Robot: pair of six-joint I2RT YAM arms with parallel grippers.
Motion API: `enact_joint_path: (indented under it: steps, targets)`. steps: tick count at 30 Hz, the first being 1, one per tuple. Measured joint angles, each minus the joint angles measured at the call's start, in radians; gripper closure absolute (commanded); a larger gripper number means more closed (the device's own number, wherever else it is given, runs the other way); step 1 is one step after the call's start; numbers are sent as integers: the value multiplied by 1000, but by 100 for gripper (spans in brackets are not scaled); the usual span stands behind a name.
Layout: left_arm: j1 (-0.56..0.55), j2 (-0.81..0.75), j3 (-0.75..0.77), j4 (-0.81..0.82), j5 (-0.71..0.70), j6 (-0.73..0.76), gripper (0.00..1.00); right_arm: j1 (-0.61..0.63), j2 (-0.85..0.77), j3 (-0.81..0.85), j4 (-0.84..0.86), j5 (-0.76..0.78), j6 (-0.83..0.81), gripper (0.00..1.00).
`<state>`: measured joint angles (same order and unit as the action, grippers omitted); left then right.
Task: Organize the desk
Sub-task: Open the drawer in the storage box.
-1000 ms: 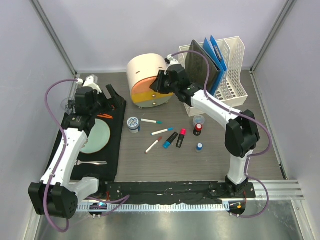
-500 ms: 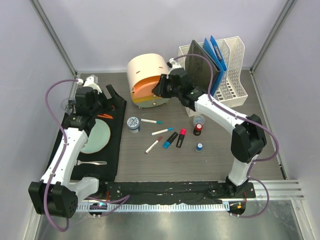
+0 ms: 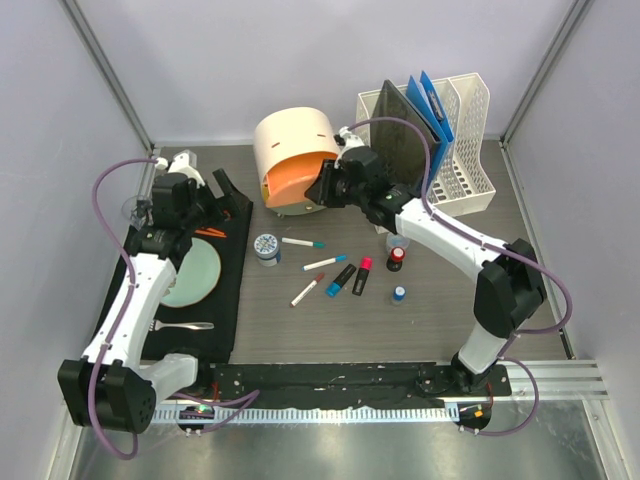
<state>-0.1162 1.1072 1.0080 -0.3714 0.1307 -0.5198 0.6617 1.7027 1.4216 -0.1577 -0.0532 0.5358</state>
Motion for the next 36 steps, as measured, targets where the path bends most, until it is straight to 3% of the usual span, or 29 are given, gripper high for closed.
enact_joint_path:
  steps: [14,22,30,34,36]
  targets:
    - [0,11,-2,0,1,-4,0,22,-68,-68,-23,6,1,80]
    - [0,11,-14,0,1,-4,0,24,-69,-72,-24,5,1,74]
    - [0,11,-18,0,2,-4,0,27,-69,-72,-33,-2,-4,41]
    - [0,11,-18,0,2,-4,0,30,-72,-72,-43,-5,-8,40]
    - [0,11,-18,0,3,-4,0,31,-76,-72,-49,-7,-8,34]
